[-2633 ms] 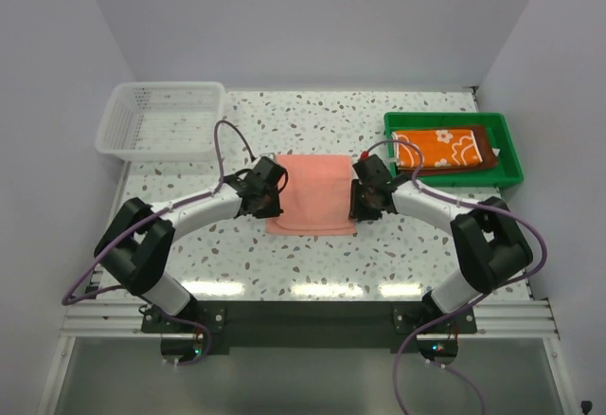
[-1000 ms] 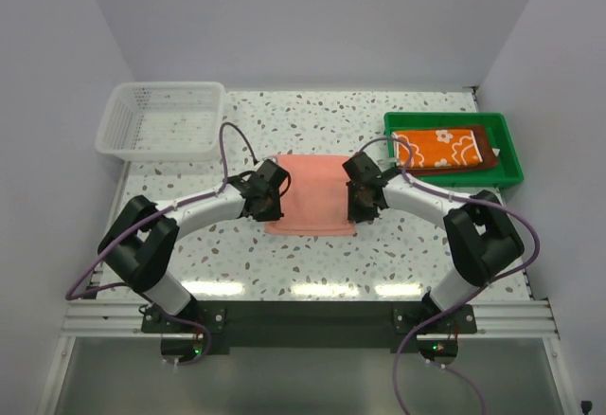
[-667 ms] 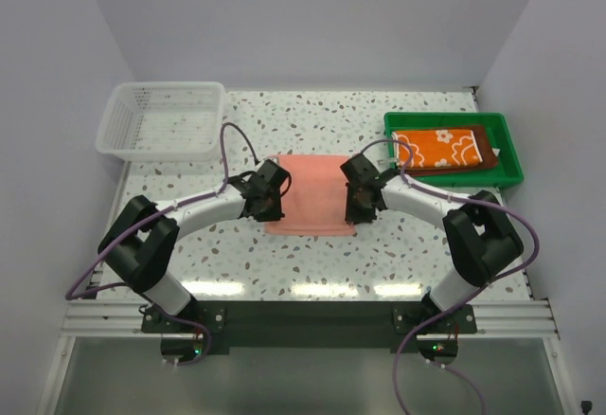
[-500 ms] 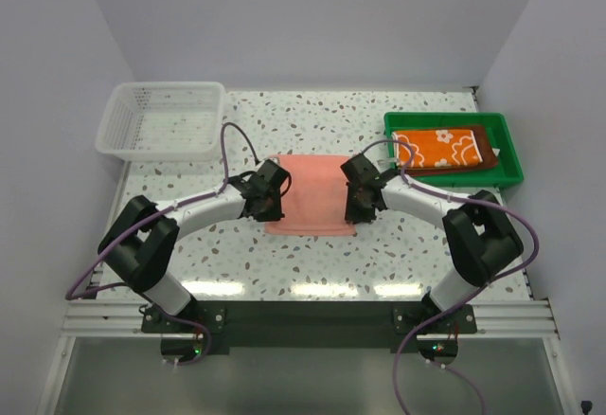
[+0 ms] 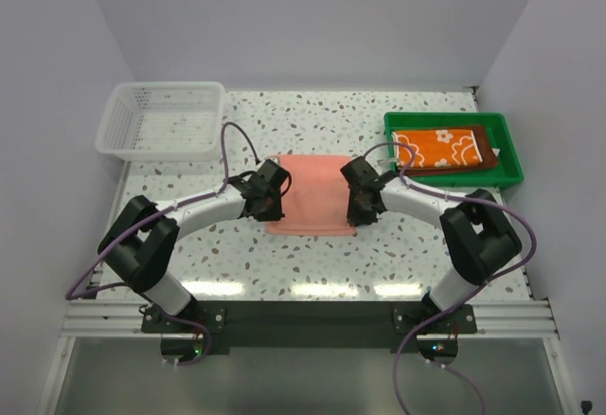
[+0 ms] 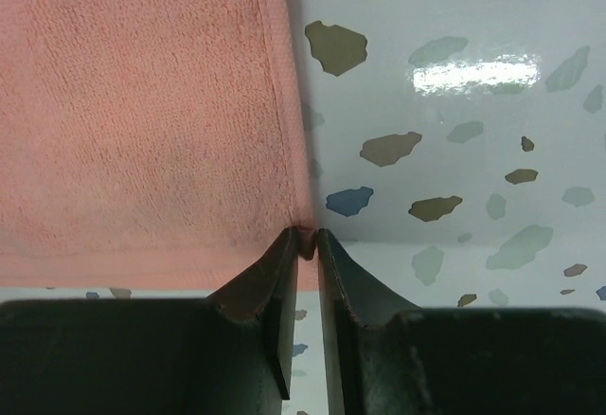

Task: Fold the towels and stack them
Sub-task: Fold the towel

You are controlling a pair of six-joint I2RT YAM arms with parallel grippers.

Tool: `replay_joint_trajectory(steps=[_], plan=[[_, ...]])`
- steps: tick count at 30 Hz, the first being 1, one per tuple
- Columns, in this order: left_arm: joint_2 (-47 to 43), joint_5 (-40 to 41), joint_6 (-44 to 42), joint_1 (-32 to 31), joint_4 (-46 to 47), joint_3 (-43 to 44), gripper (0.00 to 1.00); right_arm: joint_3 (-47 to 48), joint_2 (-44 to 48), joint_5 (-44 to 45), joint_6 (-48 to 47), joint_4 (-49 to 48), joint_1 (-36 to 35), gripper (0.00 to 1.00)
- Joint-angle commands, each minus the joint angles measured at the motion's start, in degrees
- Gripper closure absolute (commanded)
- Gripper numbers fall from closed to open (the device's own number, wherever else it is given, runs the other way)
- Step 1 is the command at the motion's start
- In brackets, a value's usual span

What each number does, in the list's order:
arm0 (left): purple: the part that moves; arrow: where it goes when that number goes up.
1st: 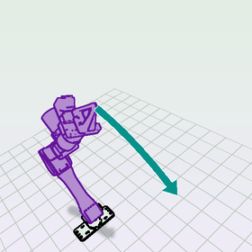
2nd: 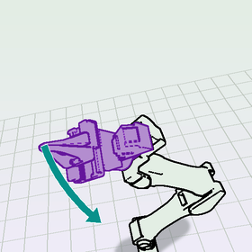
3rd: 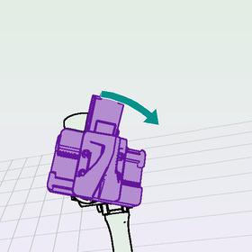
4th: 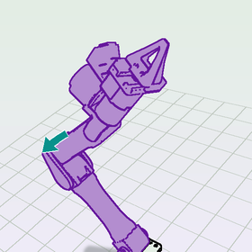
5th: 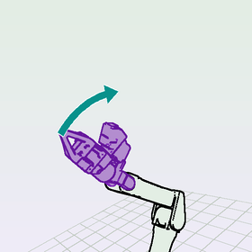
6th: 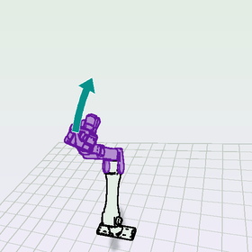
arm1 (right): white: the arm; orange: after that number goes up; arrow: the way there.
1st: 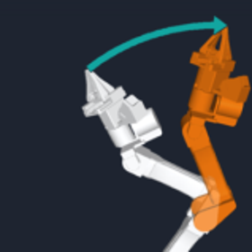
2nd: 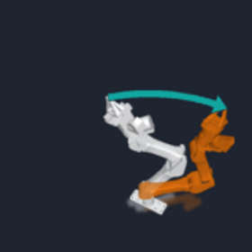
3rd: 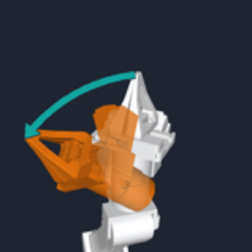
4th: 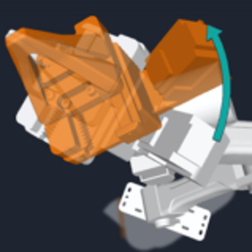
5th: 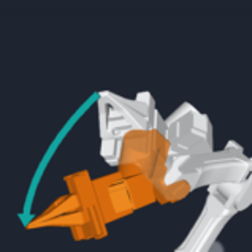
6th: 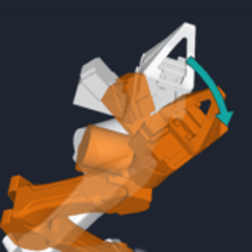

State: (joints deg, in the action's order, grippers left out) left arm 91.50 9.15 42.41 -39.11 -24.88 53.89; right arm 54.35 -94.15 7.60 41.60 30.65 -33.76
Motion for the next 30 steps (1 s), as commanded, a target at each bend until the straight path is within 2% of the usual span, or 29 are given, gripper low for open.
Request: replay_joint_trajectory(steps=[1, 3, 8, 23, 27, 30], plan=[[-1.6, -0.3, -0.6, -0.3, 1.5, 0.1, 0.93, 0.2, -0.2, 1.6, 0.9, -0.7, -0.3, 0.84], [-1.6, -0.3, -0.6, -0.3, 1.4, 0.1, 0.93, 0.3, -0.1, 1.0, 0.8, -0.9, -0.4, 0.93], [-1.5, -0.1, -0.7, -0.3, 1.3, 0.1, 0.93, 1.3, 0.3, 1.8, 0.6, 0.1, -1.1, 1.00], [-0.9, 4.8, -2.3, -0.3, -5.4, 4.1, 0.98, 7.9, 3.2, 3.9, -4.1, 6.7, -1.7, 1.00], [-3.6, 6.4, -2.2, -0.3, -10.4, 7.3, 0.98, 9.0, 7.6, 3.6, -4.9, 9.3, -1.7, 1.00], [-7.6, 6.2, -1.5, -0.3, -11.3, 5.4, 0.98, 6.7, 11.0, 2.2, -5.6, 9.2, -1.8, 1.00]])
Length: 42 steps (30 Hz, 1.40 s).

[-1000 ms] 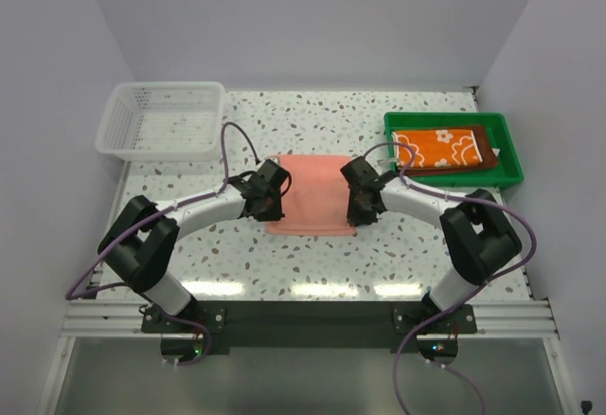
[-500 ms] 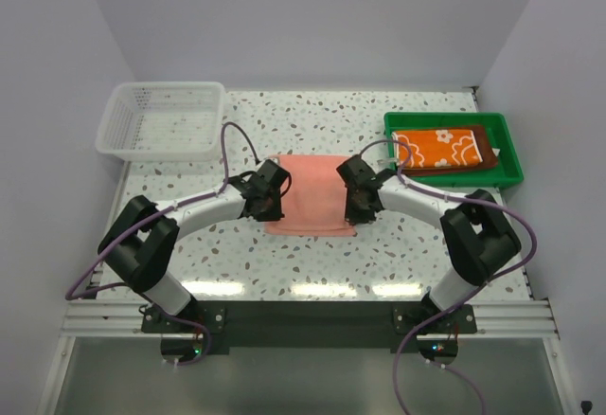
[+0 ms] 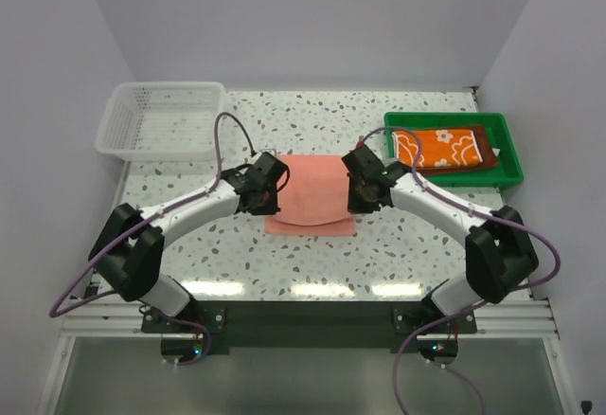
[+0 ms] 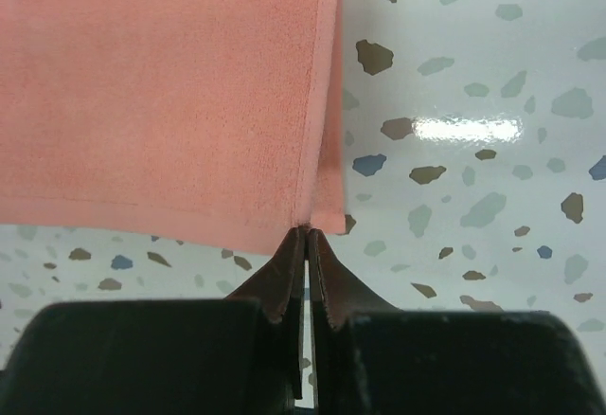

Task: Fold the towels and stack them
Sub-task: Fold the towel

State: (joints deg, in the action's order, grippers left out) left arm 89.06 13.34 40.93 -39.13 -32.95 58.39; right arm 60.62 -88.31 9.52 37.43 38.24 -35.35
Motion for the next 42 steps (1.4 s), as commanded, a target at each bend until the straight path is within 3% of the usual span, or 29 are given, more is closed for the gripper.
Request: replay_joint_trajectory(steps=[1, 7, 20, 29, 33, 42], plan=[[-6.3, 1.4, 0.3, -0.3, -1.9, -1.9, 0.98, -0.4, 5.5, 0.2, -1.5, 1.4, -0.2, 1.00], [-3.6, -3.1, 1.4, -1.4, 2.4, -9.1, 0.98, -8.1, 6.0, -1.3, 0.2, -3.3, -0.2, 1.00], [0.4, -2.3, 1.8, -2.3, 2.8, -10.1, 0.98, -13.6, 1.0, -3.2, 1.1, -9.4, -0.2, 1.00], [-3.4, 2.6, 0.4, -2.5, -8.0, 2.9, 0.98, -3.4, 7.6, 0.6, -2.4, 0.2, -0.3, 1.00], [-8.2, 2.4, 0.7, -2.5, -5.5, -4.7, 1.00, -7.6, 12.1, -2.6, -2.0, -1.2, -0.4, 1.00], [-3.9, -1.5, 2.2, -4.6, -1.4, -10.8, 1.00, -14.6, 8.5, -3.1, -0.2, -5.5, -0.3, 1.00]])
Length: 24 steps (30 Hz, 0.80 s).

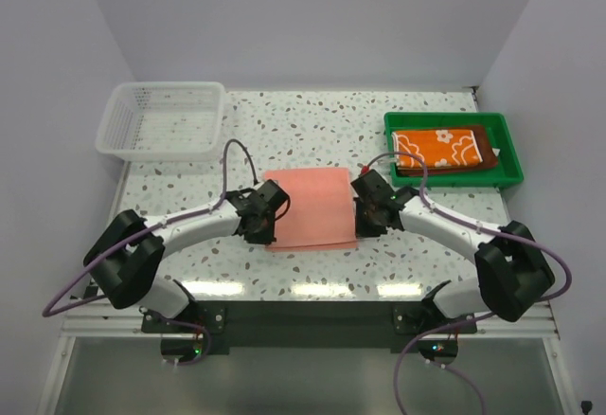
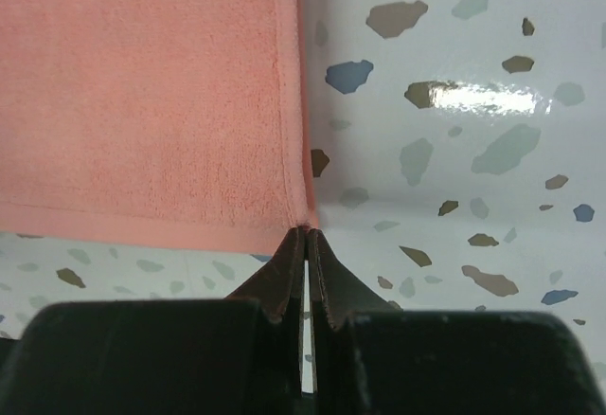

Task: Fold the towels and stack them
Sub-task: Fold the towel

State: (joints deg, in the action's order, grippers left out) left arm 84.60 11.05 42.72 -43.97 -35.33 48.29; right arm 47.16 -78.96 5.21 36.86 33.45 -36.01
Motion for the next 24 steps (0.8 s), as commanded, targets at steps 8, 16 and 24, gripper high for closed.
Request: replay_joint_trajectory(steps=[8, 16, 24], plan=[[3.6, 0.0, 1.0, -0.2, 3.1, -3.6, 0.99, -4.5, -4.4, 0.6, 1.0, -4.1, 0.2, 1.00], [2.8, 0.4, 1.3, -0.3, 2.8, -3.9, 0.97, -5.7, -4.6, -0.5, 1.4, -5.2, 0.2, 1.00], [-1.0, 1.4, 2.2, -0.3, -1.2, -0.1, 1.00, 0.7, 2.0, 0.8, 0.1, 2.7, 0.1, 1.00]])
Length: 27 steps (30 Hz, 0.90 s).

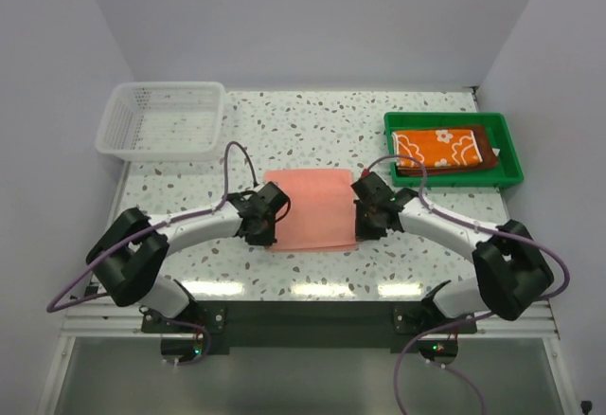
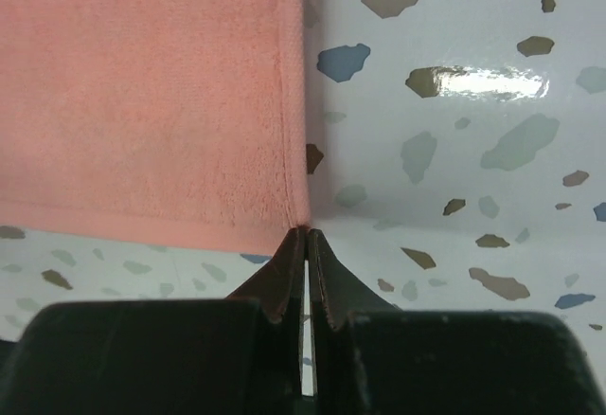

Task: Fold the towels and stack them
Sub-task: Fold the towel

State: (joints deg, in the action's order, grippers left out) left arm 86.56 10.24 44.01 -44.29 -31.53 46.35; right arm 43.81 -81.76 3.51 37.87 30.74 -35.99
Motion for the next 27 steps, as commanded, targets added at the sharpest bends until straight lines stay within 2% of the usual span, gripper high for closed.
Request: replay_joint_trajectory(steps=[1, 5, 10, 15, 24, 27], plan=[[-4.1, 2.9, 1.3, 0.0, -6.1, 2.4, 1.00, 5.0, 6.1, 2.6, -0.8, 6.2, -0.1, 1.00], [-10.7, 3.4, 2.1, 0.0, -6.5, 1.2, 1.00, 2.2, 11.5, 0.3, 0.5, 6.4, -0.5, 1.00], [-8.7, 0.8, 1.9, -0.1, -5.0, -2.2, 1.00, -3.8, 11.4, -2.0, 1.7, 2.6, -0.8, 1.00], [-5.4, -1.6, 1.7, -0.3, -2.0, -4.7, 1.00, -6.7, 7.1, -3.3, 1.9, -1.0, -1.0, 1.00], [-3.4, -3.3, 2.0, -0.8, -0.4, -7.4, 1.00, -8.6, 3.1, -3.3, 2.0, -2.1, -1.8, 1.00], [-4.5, -3.3, 2.2, -0.8, -1.2, -7.6, 0.94, -8.4, 3.9, -3.2, 2.1, -1.4, -2.2, 0.99]])
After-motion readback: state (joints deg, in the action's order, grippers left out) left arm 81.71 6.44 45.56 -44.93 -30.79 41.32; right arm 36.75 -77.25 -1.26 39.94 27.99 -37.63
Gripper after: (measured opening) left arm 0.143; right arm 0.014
